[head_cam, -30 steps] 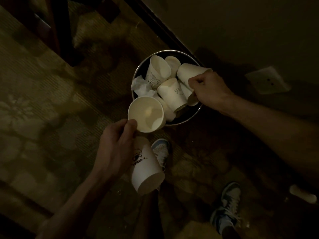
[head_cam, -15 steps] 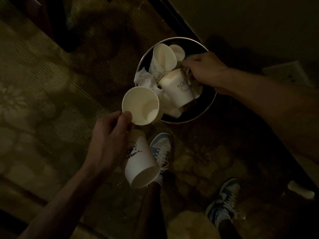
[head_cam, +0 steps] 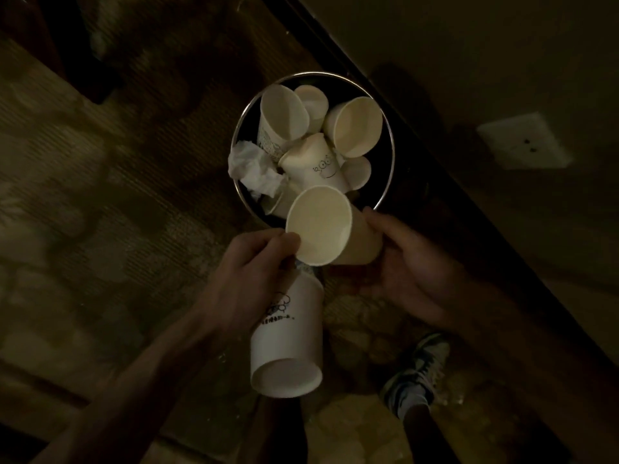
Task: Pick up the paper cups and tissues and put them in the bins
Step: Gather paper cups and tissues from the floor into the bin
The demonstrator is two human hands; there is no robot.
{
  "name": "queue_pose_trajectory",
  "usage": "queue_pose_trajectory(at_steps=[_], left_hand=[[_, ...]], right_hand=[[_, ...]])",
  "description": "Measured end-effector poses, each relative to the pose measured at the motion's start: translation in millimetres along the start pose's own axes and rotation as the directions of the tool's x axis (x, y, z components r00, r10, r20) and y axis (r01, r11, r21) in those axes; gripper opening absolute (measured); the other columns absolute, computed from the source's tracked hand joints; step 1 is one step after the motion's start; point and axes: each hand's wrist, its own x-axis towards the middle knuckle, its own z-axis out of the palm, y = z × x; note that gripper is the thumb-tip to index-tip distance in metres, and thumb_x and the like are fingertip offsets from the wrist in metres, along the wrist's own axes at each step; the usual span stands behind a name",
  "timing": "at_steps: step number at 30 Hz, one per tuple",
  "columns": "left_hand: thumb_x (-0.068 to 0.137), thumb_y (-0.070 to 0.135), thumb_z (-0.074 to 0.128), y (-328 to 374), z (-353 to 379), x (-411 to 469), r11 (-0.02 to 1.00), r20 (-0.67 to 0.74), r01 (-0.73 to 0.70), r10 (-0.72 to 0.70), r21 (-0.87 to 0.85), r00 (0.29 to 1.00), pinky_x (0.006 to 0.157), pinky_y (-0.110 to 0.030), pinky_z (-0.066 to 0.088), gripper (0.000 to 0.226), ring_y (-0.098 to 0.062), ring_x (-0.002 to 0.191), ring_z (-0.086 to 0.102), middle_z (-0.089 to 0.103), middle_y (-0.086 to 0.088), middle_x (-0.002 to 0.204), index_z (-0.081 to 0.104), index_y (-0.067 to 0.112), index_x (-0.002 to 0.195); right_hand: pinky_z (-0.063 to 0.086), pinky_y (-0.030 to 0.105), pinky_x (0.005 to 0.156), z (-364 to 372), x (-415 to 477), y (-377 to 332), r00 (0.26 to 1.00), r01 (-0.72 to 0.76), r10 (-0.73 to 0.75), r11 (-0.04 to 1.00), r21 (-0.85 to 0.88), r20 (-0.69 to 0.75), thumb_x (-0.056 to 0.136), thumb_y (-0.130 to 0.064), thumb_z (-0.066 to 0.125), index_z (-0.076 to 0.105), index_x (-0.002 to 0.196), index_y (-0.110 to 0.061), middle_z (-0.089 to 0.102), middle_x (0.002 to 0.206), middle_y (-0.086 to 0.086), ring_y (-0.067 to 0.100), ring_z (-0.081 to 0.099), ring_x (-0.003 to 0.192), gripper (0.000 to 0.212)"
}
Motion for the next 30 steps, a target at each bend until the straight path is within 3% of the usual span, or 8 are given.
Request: queue_pose_trajectory(at_steps=[3,7,11,15,18,22,26,30], left_hand=[[0.094,0.037,0.054,1.8,11.9,7.8,0.999,0.071,0.006,-0.009,0.037,0.997,0.067,-0.031,0.043,0.046,-0.023,0.071,0.054,0.057,-0.031,0.085,0.062,-0.008,0.086],[0.096,0.044,0.049,6.0,20.5,17.6,0.987,0.011,-0.003,0.002,0.159,1.0,0.052,-0.018,0.042,0.046,-0.005,0.055,0.052,0.058,-0.005,0.06,0.064,0.009,0.07],[0.097,0.044,0.051,9.7,15.2,23.2,0.985,-0.114,0.024,-0.005,0.168,0.994,0.044,-0.019,0.039,0.044,-0.005,0.047,0.047,0.052,0.001,0.051,0.062,0.013,0.067],[0.096,0.044,0.051,9.8,7.6,20.7,0.99,-0.175,0.026,-0.001,0.14,0.985,0.059,-0.037,0.047,0.043,-0.024,0.065,0.056,0.063,-0.021,0.076,0.066,0.006,0.082],[0.096,0.044,0.051,6.1,2.5,17.1,0.988,-0.198,0.05,-0.02,0.148,0.98,0.063,-0.047,0.05,0.047,-0.03,0.069,0.058,0.062,-0.031,0.086,0.064,0.001,0.081],[0.098,0.044,0.049,0.1,-2.7,12.1,0.984,-0.199,0.073,-0.04,0.16,0.979,0.059,-0.04,0.046,0.048,-0.028,0.066,0.057,0.06,-0.03,0.085,0.062,0.001,0.08],[0.097,0.042,0.051,-3.3,-4.2,10.5,0.987,-0.224,0.095,-0.063,0.131,0.972,0.055,-0.035,0.047,0.043,-0.024,0.063,0.057,0.065,-0.02,0.076,0.064,0.003,0.083],[0.096,0.041,0.053,-3.2,-5.5,10.8,0.987,-0.236,0.089,-0.056,0.131,0.97,0.046,-0.027,0.044,0.04,-0.015,0.054,0.054,0.06,-0.004,0.062,0.063,0.009,0.075]], right_hand=[[0.051,0.029,0.055,-14.7,-3.8,4.1,0.997,-0.042,0.03,0.982,0.183,0.066,0.072,-0.041,0.054,0.063,0.113,-0.018,0.072,0.092,0.008,0.023,0.069,0.072,0.048],[0.053,0.026,0.053,-40.1,-0.1,-7.6,0.975,0.191,-0.165,0.964,0.183,-0.147,0.071,-0.033,0.064,0.062,0.113,-0.019,0.068,0.104,0.005,0.018,0.069,0.082,0.045],[0.055,0.022,0.065,-62.9,4.0,-21.8,0.774,0.38,-0.452,0.892,-0.246,-0.442,0.081,-0.018,0.073,0.047,0.117,-0.027,0.056,0.115,-0.005,0.012,0.063,0.098,0.045],[0.047,0.004,0.058,-59.5,12.4,-24.8,0.651,0.468,-0.678,0.712,-0.523,-0.341,0.077,-0.016,0.079,0.04,0.114,-0.029,0.048,0.108,-0.016,-0.011,0.059,0.087,0.055],[0.048,0.008,0.057,-47.9,28.8,-23.0,0.633,0.415,-0.73,0.602,-0.682,-0.259,0.074,-0.022,0.081,0.04,0.113,-0.03,0.045,0.113,-0.013,-0.003,0.054,0.092,0.057],[0.033,0.01,0.062,-32.0,49.2,-17.7,0.576,0.264,-0.786,0.439,-0.859,-0.225,0.077,-0.024,0.078,0.043,0.122,-0.019,0.042,0.124,-0.003,0.007,0.045,0.101,0.058],[0.053,0.033,0.081,-19.2,60.4,-17.0,0.505,0.127,-0.851,0.243,-0.962,-0.148,0.079,-0.022,0.076,0.04,0.131,-0.011,0.042,0.135,0.011,0.027,0.053,0.117,0.064],[0.05,0.042,0.088,-13.5,71.4,-8.0,0.523,-0.018,-0.848,0.094,-0.995,-0.09,0.077,-0.027,0.079,0.035,0.135,-0.011,0.038,0.139,0.015,0.034,0.048,0.122,0.075]])
